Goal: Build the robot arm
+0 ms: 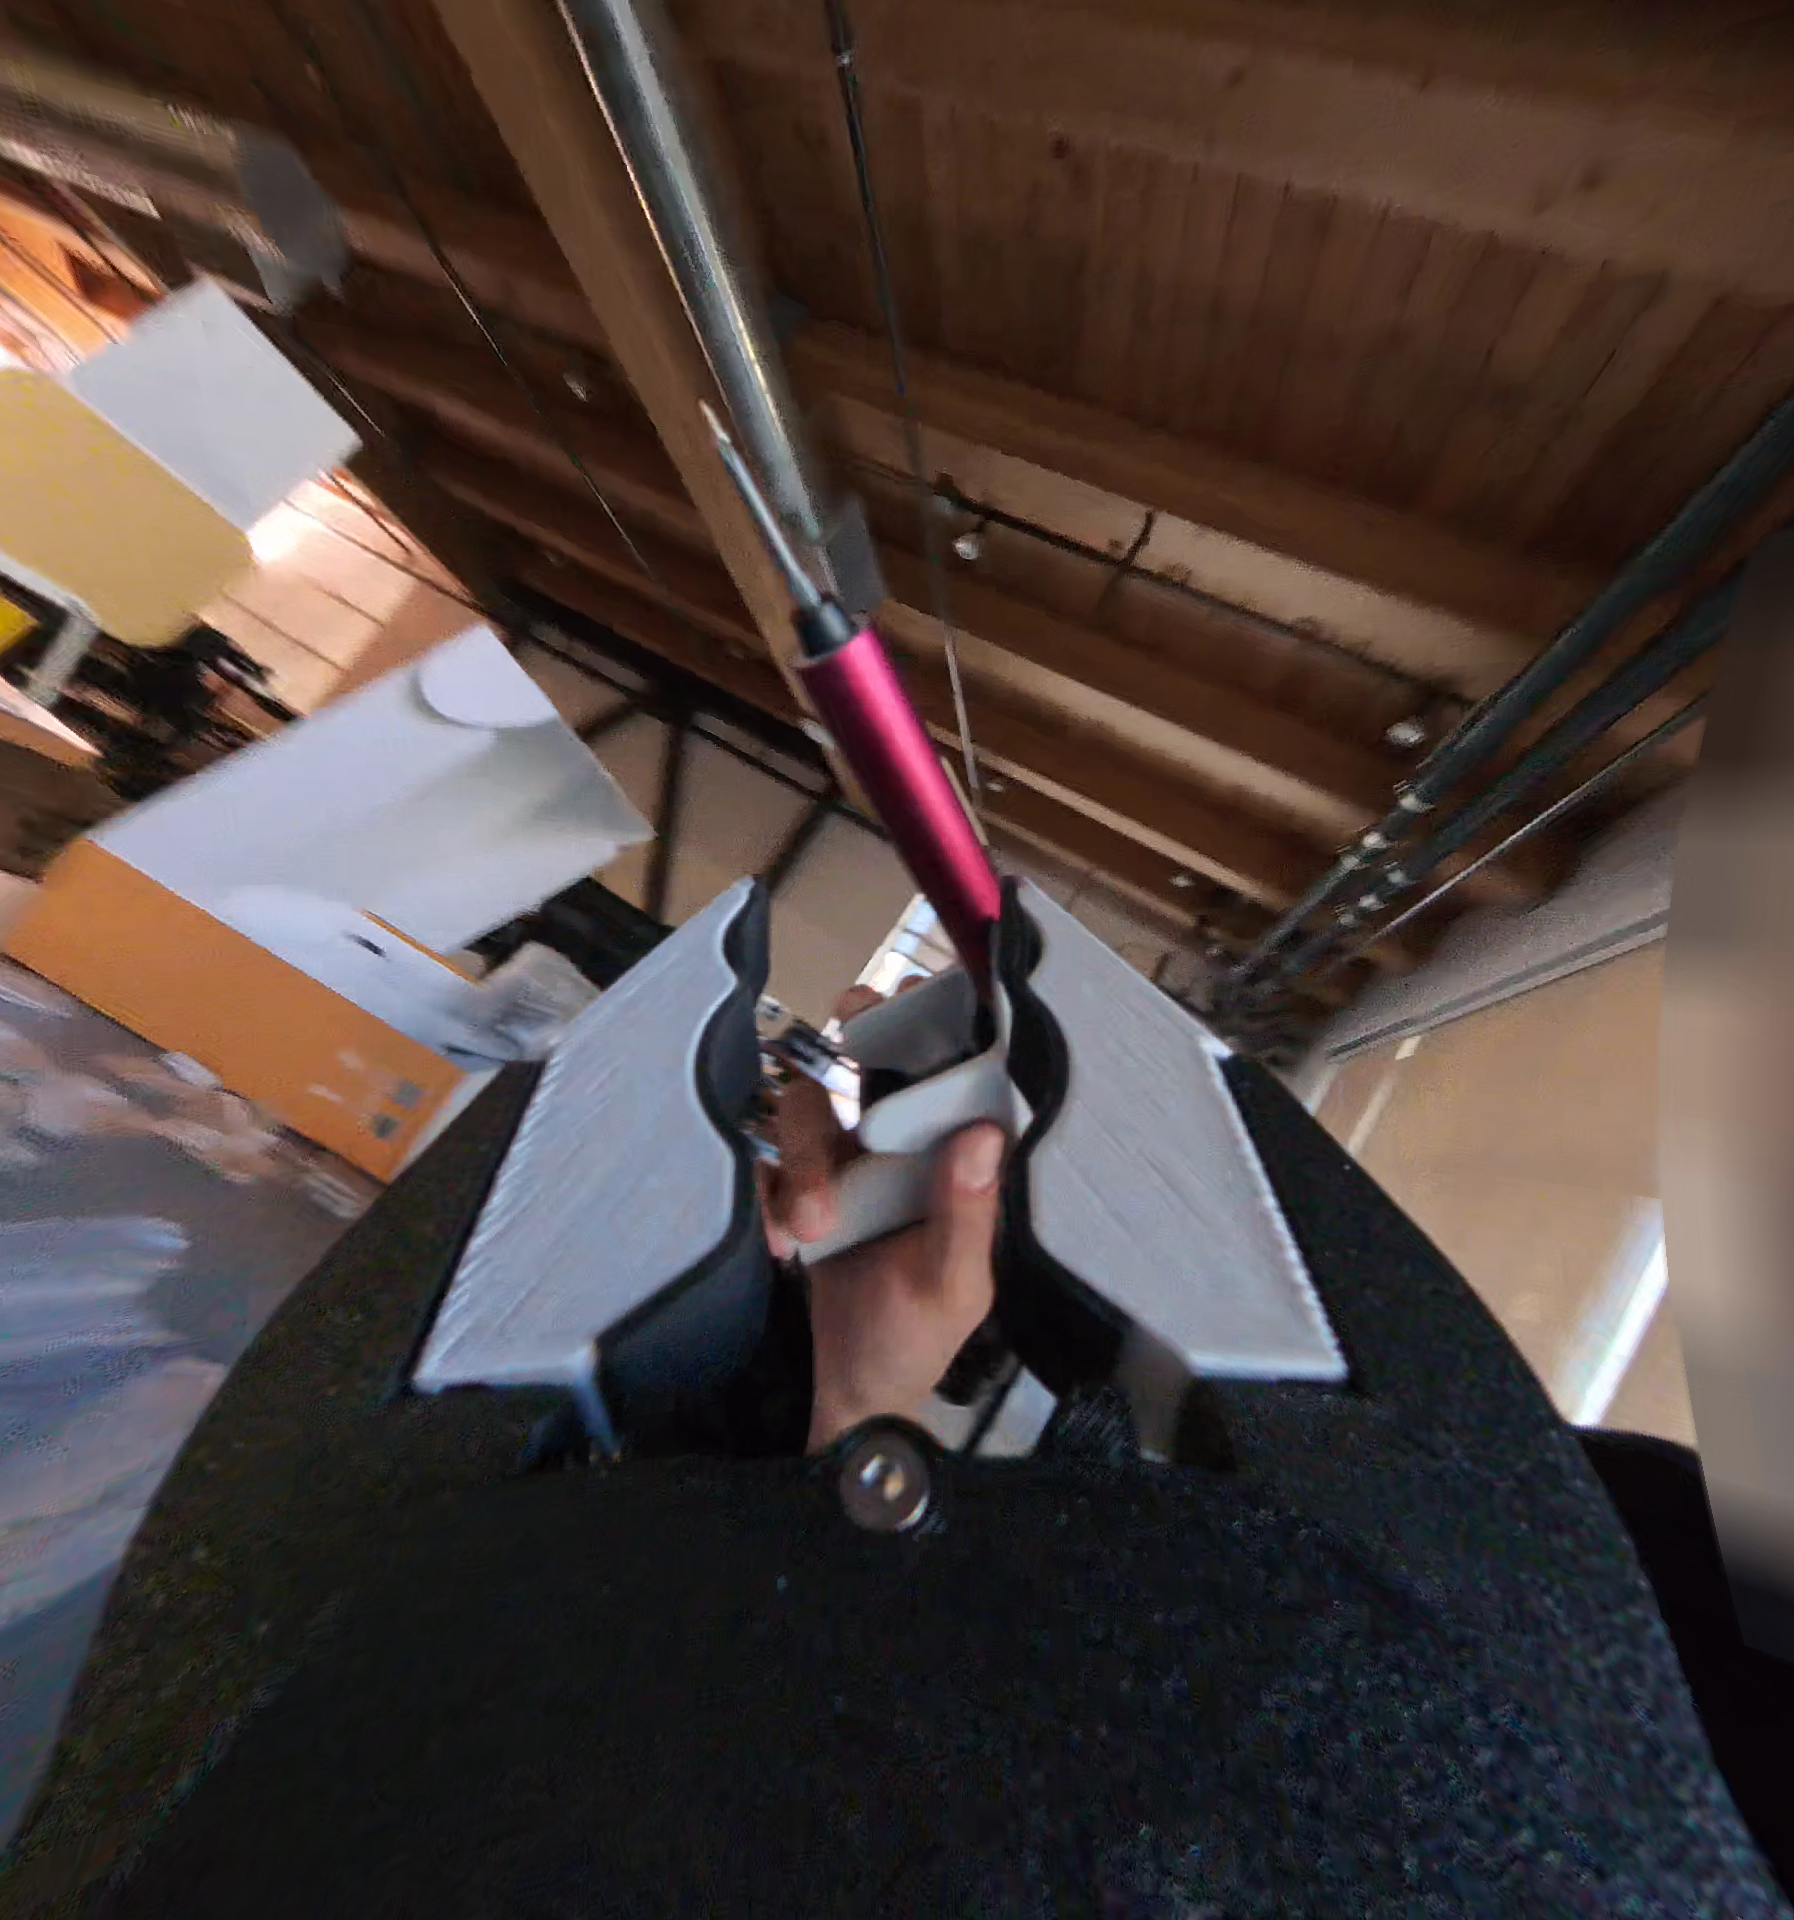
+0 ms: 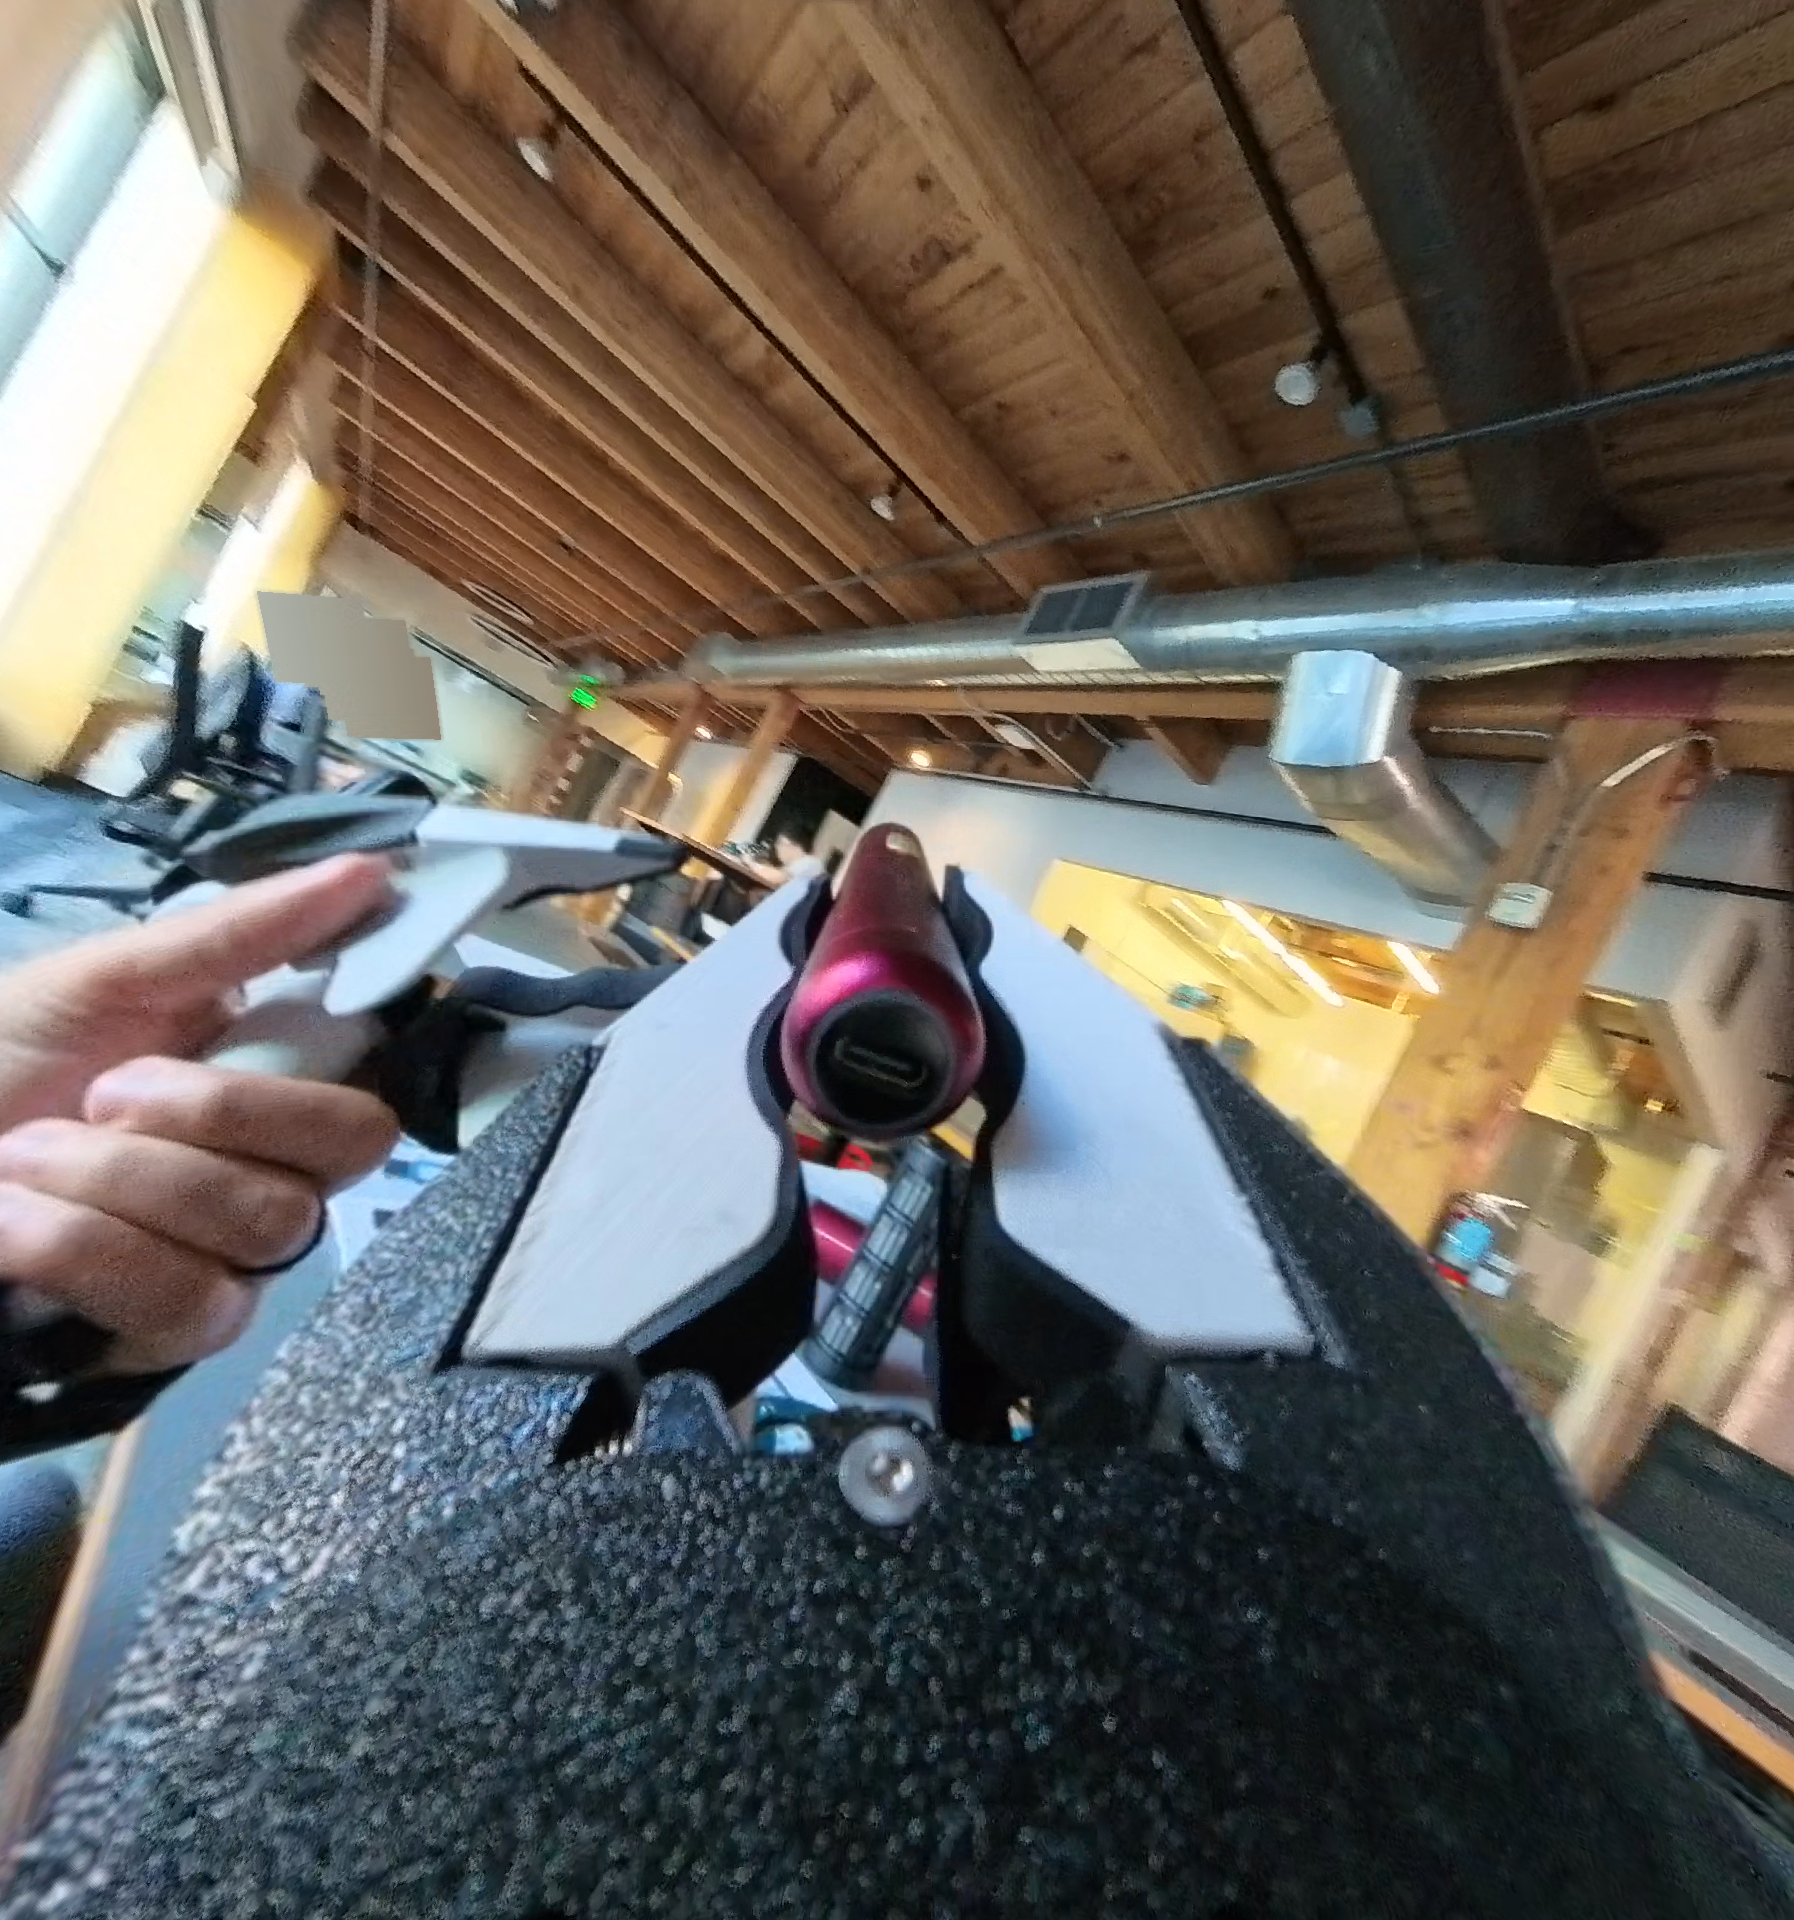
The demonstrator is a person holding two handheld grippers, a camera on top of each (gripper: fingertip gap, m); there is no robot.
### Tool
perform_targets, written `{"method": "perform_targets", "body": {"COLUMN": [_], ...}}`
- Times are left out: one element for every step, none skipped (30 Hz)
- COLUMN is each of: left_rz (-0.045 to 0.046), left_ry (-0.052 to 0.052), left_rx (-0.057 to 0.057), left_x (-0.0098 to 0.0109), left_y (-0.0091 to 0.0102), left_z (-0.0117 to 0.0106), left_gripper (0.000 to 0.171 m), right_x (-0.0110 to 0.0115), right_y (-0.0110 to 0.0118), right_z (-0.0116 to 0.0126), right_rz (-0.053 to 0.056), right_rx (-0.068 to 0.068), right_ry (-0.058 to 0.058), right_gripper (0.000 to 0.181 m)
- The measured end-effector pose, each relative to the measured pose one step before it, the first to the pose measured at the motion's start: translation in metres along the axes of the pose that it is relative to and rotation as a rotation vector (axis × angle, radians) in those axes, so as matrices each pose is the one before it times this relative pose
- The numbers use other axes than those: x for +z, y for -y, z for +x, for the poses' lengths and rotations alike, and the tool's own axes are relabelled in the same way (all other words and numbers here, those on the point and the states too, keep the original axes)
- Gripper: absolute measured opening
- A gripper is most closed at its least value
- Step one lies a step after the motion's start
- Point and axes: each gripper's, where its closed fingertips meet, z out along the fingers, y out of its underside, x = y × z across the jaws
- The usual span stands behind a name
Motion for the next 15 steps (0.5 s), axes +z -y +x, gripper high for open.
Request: {"method": "perform_targets", "body": {"left_rz": [-0.00475,-0.01358,-0.01593,-0.00358,0.00448,0.00279,0.00385,0.00724,0.00678,0.00235,-0.00444,-0.01075,-0.00174,0.01001,0.02067], "left_ry": [-0.0103,0.0014,0.0090,0.0010,-0.0092,-0.0029,0.0072,0.0090,0.0253,0.0256,0.0028,-0.0091,-0.0093,-0.0019,-0.0007], "left_rx": [-0.0378,-0.0181,-0.0152,-0.0222,-0.0303,-0.0309,-0.0269,-0.0195,-0.0147,-0.0147,-0.0274,-0.0425,-0.0478,-0.0374,-0.0264], "left_x": [0.00457,0.00443,0.00365,0.00253,0.00154,0.00088,-0.00031,-0.00164,-0.00215,-0.00213,-0.00251,-0.00242,-0.00243,-0.00228,-0.00213], "left_y": [-0.00565,-0.00641,-0.00598,-0.00381,-0.00189,-0.00115,-0.00028,0.00026,-0.00032,-0.00082,-0.00073,-0.00152,-0.00141,-0.00044,0.00076], "left_z": [-0.00105,-0.00265,-0.00382,-0.00285,-0.00168,-0.00261,-0.00458,-0.00474,-0.00712,-0.00744,-0.00459,-0.00298,-0.00238,-0.00272,-0.00230], "left_gripper": [0.051,0.061,0.067,0.068,0.067,0.065,0.058,0.048,0.038,0.033,0.030,0.029,0.026,0.026,0.025], "right_x": [-0.00066,-0.00106,-0.00147,-0.00192,-0.00293,-0.00341,-0.00360,-0.00335,-0.00287,-0.00243,-0.00139,-0.00099,-0.00088,-0.00022,0.00069], "right_y": [-0.00600,-0.00612,-0.00600,-0.00540,-0.00380,-0.00313,-0.00220,-0.00191,-0.00200,-0.00172,-0.00323,-0.00311,-0.00185,-0.00147,-0.00227], "right_z": [-0.00303,-0.00364,-0.00527,-0.00732,-0.00600,-0.00622,-0.00668,-0.00494,-0.00450,-0.00426,-0.00304,-0.00231,-0.00200,-0.00182,-0.00167], "right_rz": [-0.0246,-0.0292,-0.0304,-0.0291,-0.0180,-0.0140,-0.0091,-0.0084,-0.0082,-0.0050,-0.0159,-0.0135,-0.0038,-0.0004,-0.0036], "right_rx": [-0.0293,-0.0374,-0.0254,-0.0135,-0.0122,-0.0148,-0.0184,-0.0079,0.0077,0.0055,0.0002,0.0020,0.0071,0.0109,0.0107], "right_ry": [-0.0207,-0.0202,-0.0076,0.0090,-0.0018,-0.0019,0.0044,-0.0012,0.0033,0.0055,0.0004,0.0003,0.0019,0.0016,-0.0012], "right_gripper": [0.020,0.020,0.020,0.020,0.020,0.020,0.020,0.020,0.020,0.020,0.020,0.020,0.020,0.021,0.021]}}
